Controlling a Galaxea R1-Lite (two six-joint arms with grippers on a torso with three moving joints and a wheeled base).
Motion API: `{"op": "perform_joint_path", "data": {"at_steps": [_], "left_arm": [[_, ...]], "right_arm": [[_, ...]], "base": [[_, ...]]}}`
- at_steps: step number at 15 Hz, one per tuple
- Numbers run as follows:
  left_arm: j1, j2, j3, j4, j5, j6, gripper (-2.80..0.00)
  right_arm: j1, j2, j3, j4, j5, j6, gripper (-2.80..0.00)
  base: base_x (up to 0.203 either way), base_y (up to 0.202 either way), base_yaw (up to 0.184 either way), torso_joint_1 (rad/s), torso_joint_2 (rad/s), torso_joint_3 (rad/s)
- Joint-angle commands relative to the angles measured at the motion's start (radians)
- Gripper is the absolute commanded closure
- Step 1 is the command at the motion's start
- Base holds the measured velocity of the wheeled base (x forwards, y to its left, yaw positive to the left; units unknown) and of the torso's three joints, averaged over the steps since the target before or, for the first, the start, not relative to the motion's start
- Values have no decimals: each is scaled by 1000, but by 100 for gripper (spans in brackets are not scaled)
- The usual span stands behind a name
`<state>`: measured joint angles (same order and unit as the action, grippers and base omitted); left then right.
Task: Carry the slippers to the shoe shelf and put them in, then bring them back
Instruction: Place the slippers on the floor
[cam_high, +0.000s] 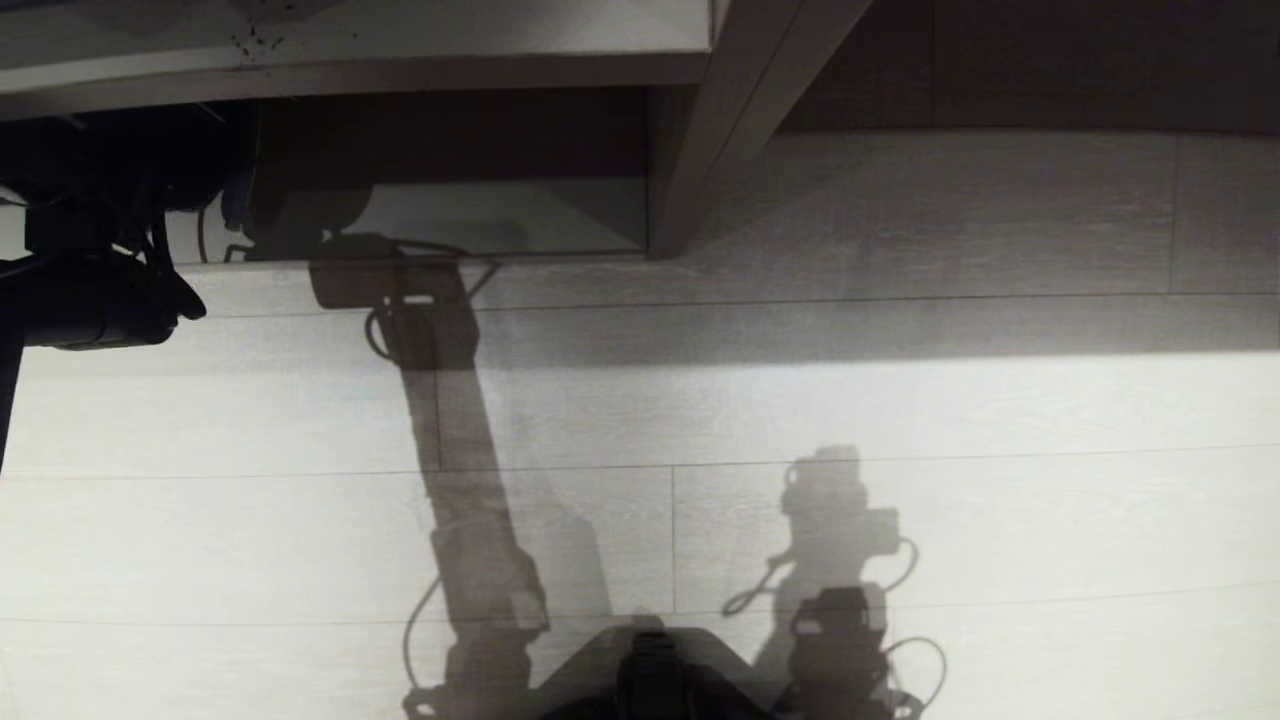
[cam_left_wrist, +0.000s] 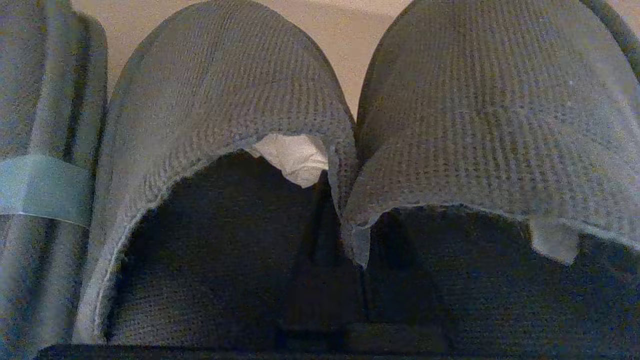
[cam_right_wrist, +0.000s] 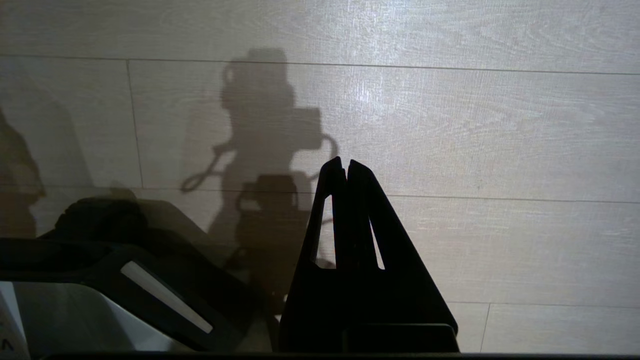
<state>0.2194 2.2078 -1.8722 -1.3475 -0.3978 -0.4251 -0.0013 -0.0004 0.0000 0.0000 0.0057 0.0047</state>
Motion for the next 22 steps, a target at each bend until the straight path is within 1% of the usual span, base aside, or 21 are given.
{"op": "perform_joint_path", "data": {"at_steps": [1, 2, 4, 7, 9, 11, 14, 15, 16, 18, 20, 21, 22], "left_arm": [[2, -35, 23, 7, -1, -1, 0], [2, -38, 26, 11, -1, 0, 0], [5, -86, 96, 33, -7, 6, 0], [13, -181, 177, 95, -19, 9, 0], [14, -218, 224, 112, -23, 17, 0], [14, -314, 335, 133, -38, 41, 0], [15, -438, 469, 212, -100, 93, 0], [16, -472, 506, 249, -135, 121, 0], [17, -499, 532, 290, -154, 147, 0], [17, -529, 564, 336, -165, 178, 0], [17, -595, 622, 417, -173, 245, 0], [17, -620, 649, 458, -193, 278, 0], [18, -645, 671, 476, -205, 298, 0]], "right_arm": [[0, -1, 0, 0, 0, 0, 0], [0, -1, 0, 0, 0, 0, 0], [0, -1, 0, 0, 0, 0, 0], [0, -1, 0, 0, 0, 0, 0], [0, -1, 0, 0, 0, 0, 0], [1, -1, 0, 0, 0, 0, 0], [0, -1, 0, 0, 0, 0, 0], [0, -1, 0, 0, 0, 0, 0], [1, -1, 0, 0, 0, 0, 0], [0, -1, 0, 0, 0, 0, 0], [0, -1, 0, 0, 0, 0, 0], [0, -1, 0, 0, 0, 0, 0], [0, -1, 0, 0, 0, 0, 0]], "base": [[0, 0, 0, 0, 0, 0], [0, 0, 0, 0, 0, 0], [0, 0, 0, 0, 0, 0], [0, 0, 0, 0, 0, 0], [0, 0, 0, 0, 0, 0], [0, 0, 0, 0, 0, 0], [0, 0, 0, 0, 0, 0], [0, 0, 0, 0, 0, 0], [0, 0, 0, 0, 0, 0], [0, 0, 0, 0, 0, 0], [0, 0, 0, 0, 0, 0], [0, 0, 0, 0, 0, 0], [0, 0, 0, 0, 0, 0]]}}
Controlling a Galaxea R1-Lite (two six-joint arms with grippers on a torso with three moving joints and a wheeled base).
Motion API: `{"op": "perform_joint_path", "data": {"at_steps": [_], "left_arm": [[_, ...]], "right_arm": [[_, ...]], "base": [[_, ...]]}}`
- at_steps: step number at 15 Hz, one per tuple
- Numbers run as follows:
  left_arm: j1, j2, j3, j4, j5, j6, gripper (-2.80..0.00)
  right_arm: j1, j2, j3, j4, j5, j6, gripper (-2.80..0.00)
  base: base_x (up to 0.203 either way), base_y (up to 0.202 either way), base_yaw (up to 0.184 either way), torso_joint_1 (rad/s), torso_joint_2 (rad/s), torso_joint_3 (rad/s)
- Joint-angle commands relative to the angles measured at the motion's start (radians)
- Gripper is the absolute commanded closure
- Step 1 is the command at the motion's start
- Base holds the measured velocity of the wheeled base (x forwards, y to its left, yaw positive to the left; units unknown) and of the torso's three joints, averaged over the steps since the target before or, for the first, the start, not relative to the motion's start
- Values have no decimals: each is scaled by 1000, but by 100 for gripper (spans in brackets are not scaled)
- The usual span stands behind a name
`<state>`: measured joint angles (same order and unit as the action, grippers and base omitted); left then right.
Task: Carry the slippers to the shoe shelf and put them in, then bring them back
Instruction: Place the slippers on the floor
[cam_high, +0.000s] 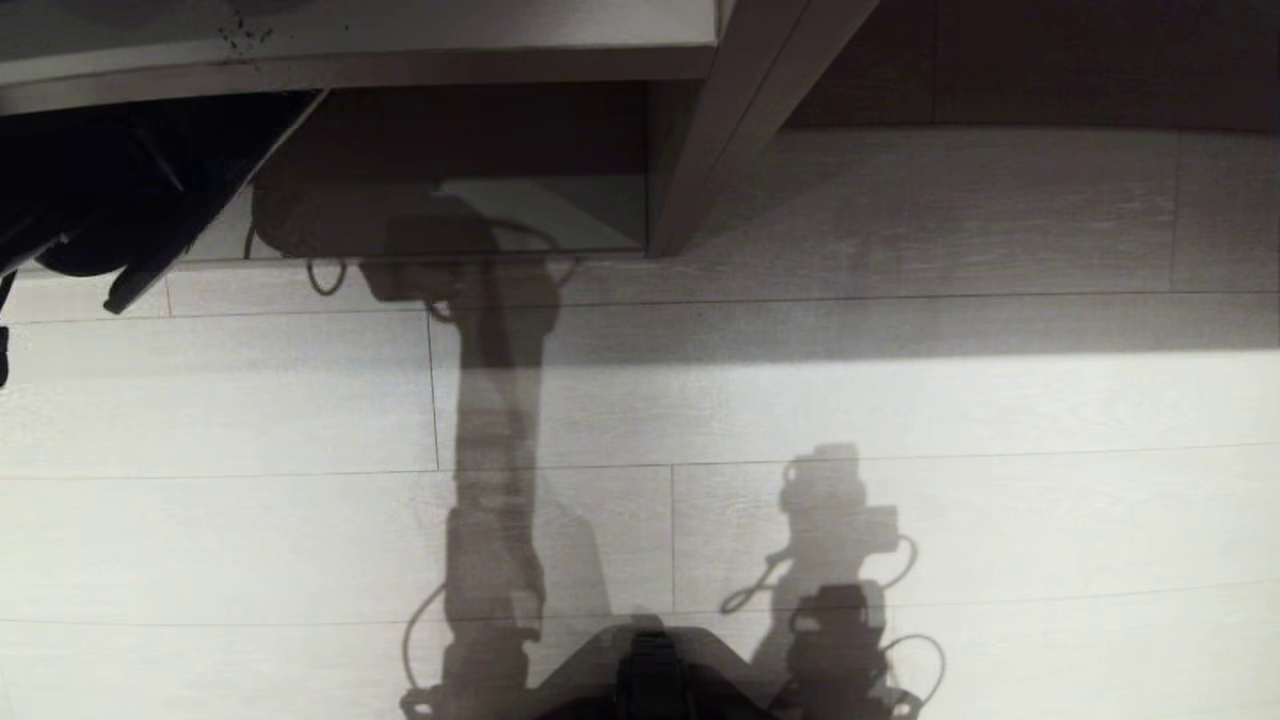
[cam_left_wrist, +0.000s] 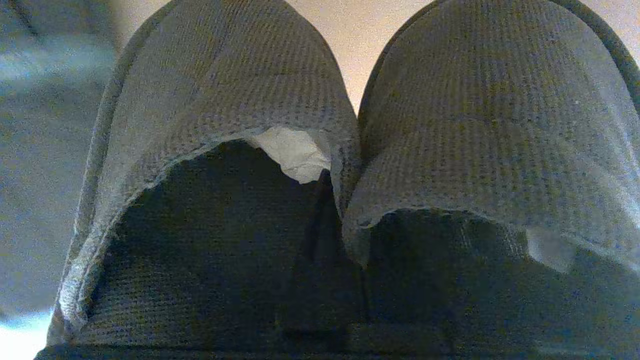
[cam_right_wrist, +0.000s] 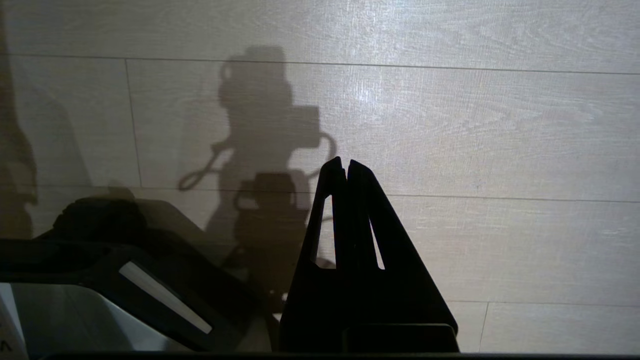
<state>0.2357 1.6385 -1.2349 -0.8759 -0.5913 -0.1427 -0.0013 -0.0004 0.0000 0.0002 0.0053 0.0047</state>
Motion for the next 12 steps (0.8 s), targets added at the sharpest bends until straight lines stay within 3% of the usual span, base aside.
{"op": "perform_joint_path", "data": {"at_steps": [1, 5, 7, 9, 12], "left_arm": [[2, -86, 45, 13, -17, 29, 0], [17, -169, 170, 16, -33, 67, 0], [91, -228, 244, 8, -115, 88, 0], [131, -267, 288, 7, -156, 92, 0], [152, -310, 373, 26, -159, 117, 0]], "right_arm": [[0, -1, 0, 0, 1, 0, 0], [0, -1, 0, 0, 1, 0, 0], [0, -1, 0, 0, 1, 0, 0], [0, -1, 0, 0, 1, 0, 0], [0, -1, 0, 0, 1, 0, 0]], "base": [[0, 0, 0, 0, 0, 0], [0, 0, 0, 0, 0, 0], [0, 0, 0, 0, 0, 0], [0, 0, 0, 0, 0, 0], [0, 0, 0, 0, 0, 0]]}}
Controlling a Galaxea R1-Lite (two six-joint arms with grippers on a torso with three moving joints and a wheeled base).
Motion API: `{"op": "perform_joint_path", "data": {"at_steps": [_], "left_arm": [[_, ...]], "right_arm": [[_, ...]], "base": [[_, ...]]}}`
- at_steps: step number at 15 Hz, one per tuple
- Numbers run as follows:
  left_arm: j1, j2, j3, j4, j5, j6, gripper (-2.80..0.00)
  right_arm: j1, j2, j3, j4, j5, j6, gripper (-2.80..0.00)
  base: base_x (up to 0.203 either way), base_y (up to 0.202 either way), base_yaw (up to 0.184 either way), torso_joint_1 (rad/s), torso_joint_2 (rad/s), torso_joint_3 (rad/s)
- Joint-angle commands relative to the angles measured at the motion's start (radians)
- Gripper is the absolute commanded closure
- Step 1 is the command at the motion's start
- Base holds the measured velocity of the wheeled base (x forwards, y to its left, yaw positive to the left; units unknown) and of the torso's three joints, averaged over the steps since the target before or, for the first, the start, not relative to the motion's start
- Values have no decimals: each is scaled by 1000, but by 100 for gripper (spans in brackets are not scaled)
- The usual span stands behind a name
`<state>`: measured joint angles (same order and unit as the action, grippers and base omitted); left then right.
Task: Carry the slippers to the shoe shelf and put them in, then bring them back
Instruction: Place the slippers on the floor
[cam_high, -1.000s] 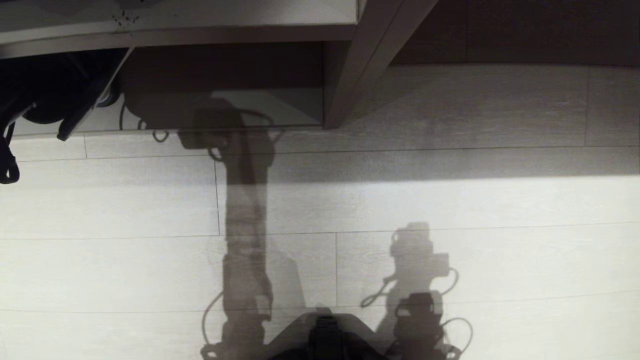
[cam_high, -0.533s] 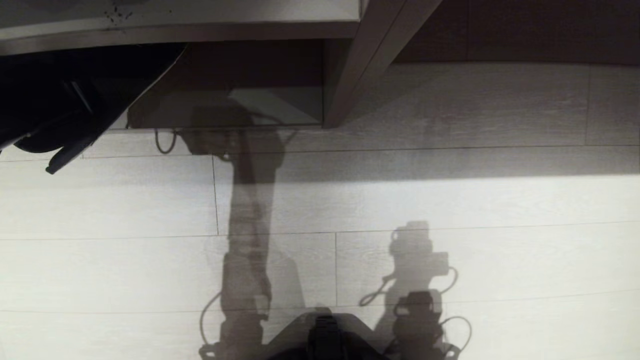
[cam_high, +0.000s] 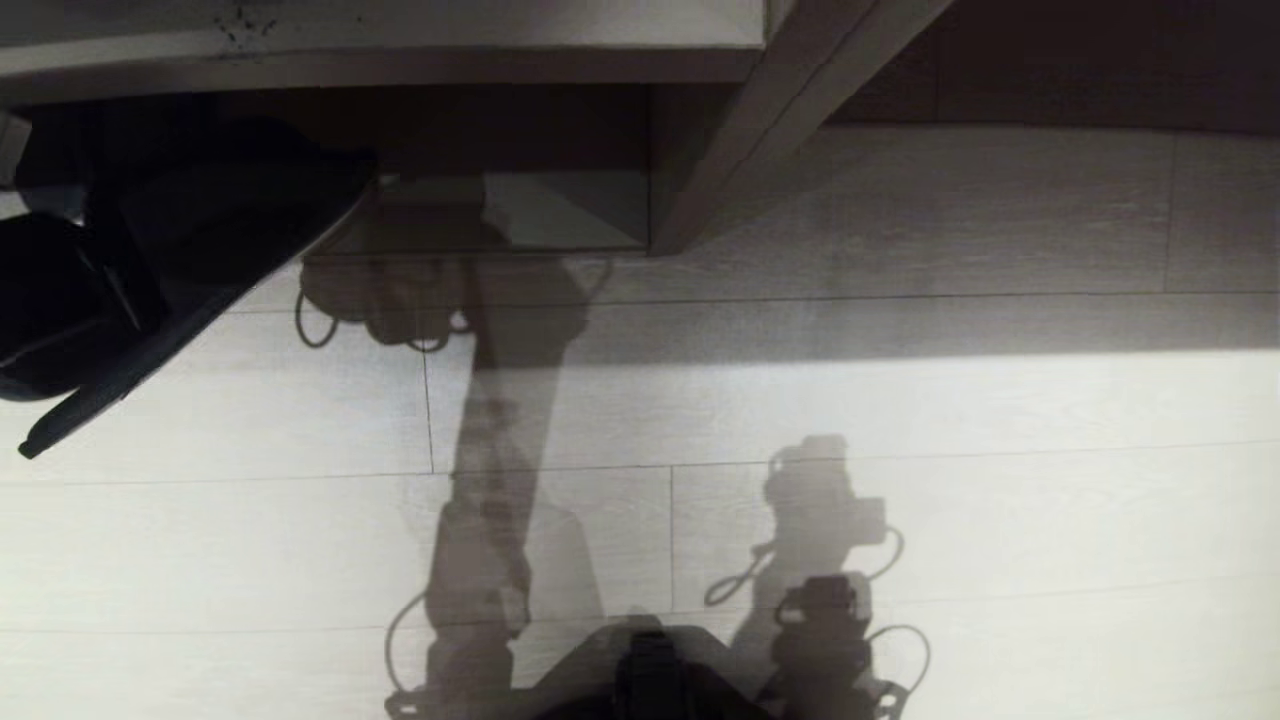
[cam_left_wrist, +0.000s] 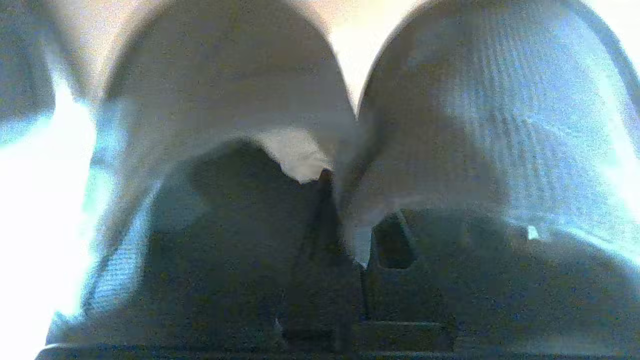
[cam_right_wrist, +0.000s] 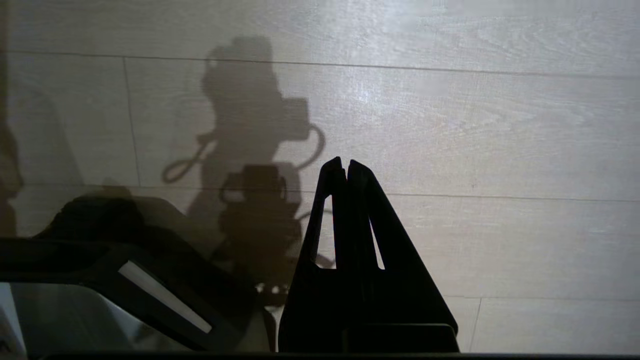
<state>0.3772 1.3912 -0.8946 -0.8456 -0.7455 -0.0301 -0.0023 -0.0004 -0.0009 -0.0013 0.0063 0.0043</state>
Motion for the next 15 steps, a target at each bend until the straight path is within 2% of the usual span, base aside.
{"op": "perform_joint_path", "data": {"at_steps": [1, 3, 7, 10, 13, 15], "left_arm": [[18, -78, 55, 27, -5, 21, 0], [33, -125, 114, 102, -6, 66, 0], [43, -162, 160, 111, -8, 72, 0], [47, -221, 206, 168, -9, 82, 0], [49, -300, 259, 254, -8, 126, 0], [48, -355, 266, 349, -4, 138, 0]], "right_arm": [[1, -1, 1, 1, 0, 0, 0], [1, -1, 1, 1, 0, 0, 0], [1, -1, 1, 1, 0, 0, 0], [1, -1, 1, 1, 0, 0, 0], [1, -1, 1, 1, 0, 0, 0], [1, -1, 1, 1, 0, 0, 0]], "base": [[0, 0, 0, 0, 0, 0], [0, 0, 0, 0, 0, 0], [0, 0, 0, 0, 0, 0], [0, 0, 0, 0, 0, 0], [0, 0, 0, 0, 0, 0], [0, 0, 0, 0, 0, 0]]}}
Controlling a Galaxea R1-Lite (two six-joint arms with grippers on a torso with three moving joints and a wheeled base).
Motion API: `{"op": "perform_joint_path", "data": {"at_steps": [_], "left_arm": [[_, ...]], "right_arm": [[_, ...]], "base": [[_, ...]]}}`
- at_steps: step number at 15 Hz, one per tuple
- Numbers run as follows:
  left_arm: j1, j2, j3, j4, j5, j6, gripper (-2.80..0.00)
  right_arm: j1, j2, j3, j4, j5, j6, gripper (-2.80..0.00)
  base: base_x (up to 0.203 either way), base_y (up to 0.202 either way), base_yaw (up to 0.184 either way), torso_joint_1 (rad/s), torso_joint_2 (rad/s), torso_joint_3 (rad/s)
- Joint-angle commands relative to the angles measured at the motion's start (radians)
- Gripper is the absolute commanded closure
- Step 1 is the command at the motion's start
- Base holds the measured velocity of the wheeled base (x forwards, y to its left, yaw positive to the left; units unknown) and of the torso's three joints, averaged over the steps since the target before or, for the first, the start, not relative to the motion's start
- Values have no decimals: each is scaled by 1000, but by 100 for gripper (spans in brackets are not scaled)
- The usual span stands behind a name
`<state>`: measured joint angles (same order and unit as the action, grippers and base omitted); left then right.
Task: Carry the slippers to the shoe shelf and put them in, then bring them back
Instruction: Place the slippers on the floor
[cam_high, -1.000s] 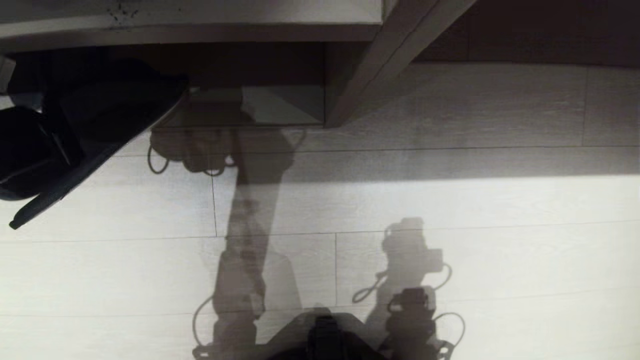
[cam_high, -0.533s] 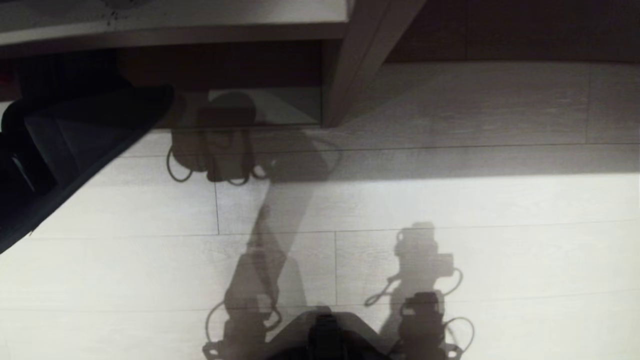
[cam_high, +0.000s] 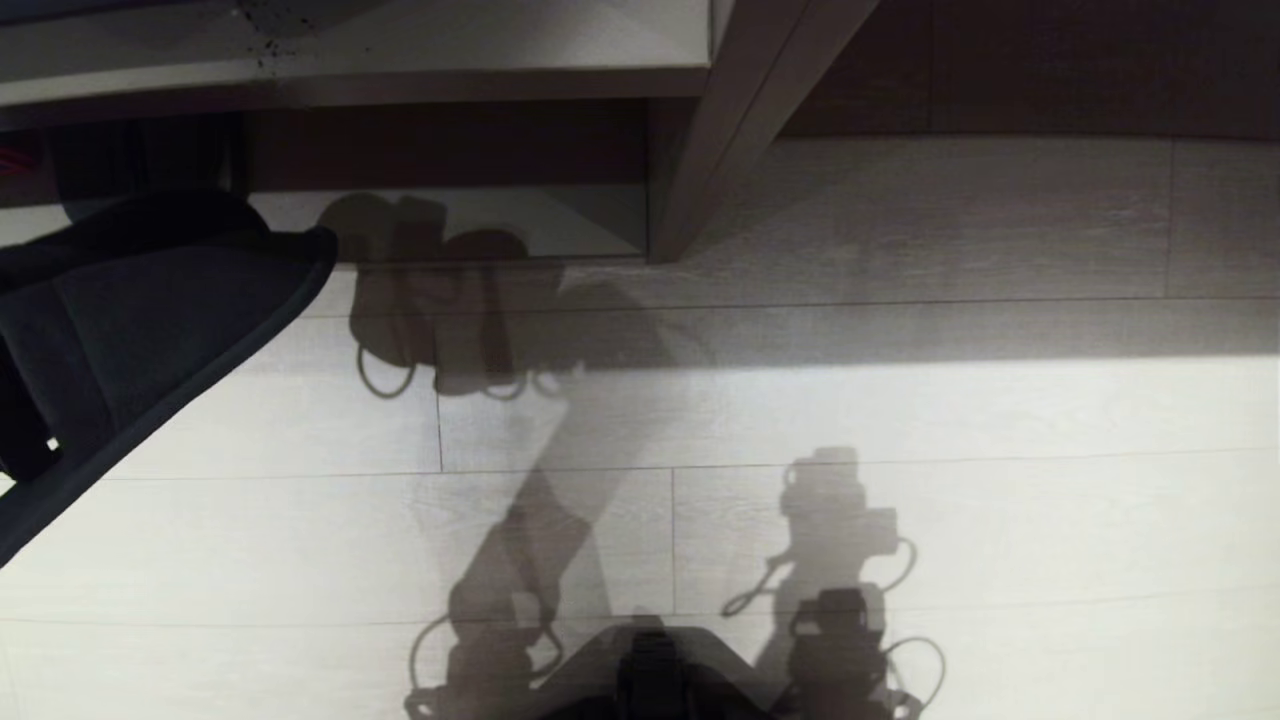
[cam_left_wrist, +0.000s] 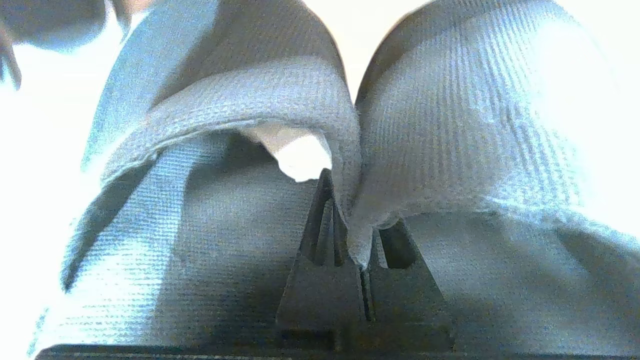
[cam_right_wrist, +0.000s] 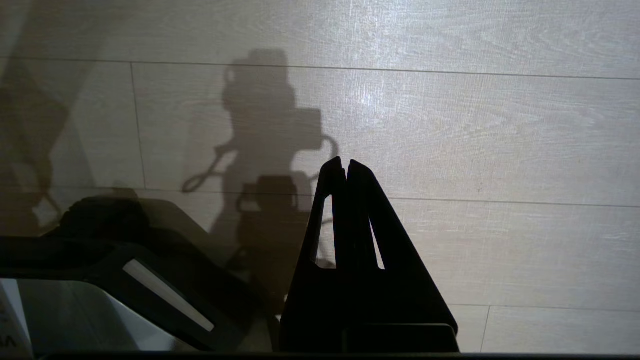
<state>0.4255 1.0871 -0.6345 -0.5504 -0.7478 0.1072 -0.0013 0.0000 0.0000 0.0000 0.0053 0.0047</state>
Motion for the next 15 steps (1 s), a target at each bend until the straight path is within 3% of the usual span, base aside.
{"op": "perform_joint_path", "data": {"at_steps": [1, 5, 10, 13, 14, 15], "left_arm": [[-6, -75, -8, 106, 3, 1, 0], [-57, -191, -16, 260, 70, 36, 0], [-165, -278, 2, 298, 216, 44, 0], [-307, -369, 7, 314, 396, 8, 0], [-332, -409, 14, 313, 456, -29, 0], [-339, -436, 18, 306, 477, -68, 0]], "right_arm": [[0, -2, 0, 0, 1, 0, 0], [0, -2, 0, 0, 1, 0, 0], [1, -2, 0, 0, 1, 0, 0], [0, -2, 0, 0, 1, 0, 0], [0, -2, 0, 0, 1, 0, 0], [1, -2, 0, 0, 1, 0, 0]], "base": [[0, 0, 0, 0, 0, 0], [0, 0, 0, 0, 0, 0], [0, 0, 0, 0, 0, 0], [0, 0, 0, 0, 0, 0], [0, 0, 0, 0, 0, 0], [0, 0, 0, 0, 0, 0]]}}
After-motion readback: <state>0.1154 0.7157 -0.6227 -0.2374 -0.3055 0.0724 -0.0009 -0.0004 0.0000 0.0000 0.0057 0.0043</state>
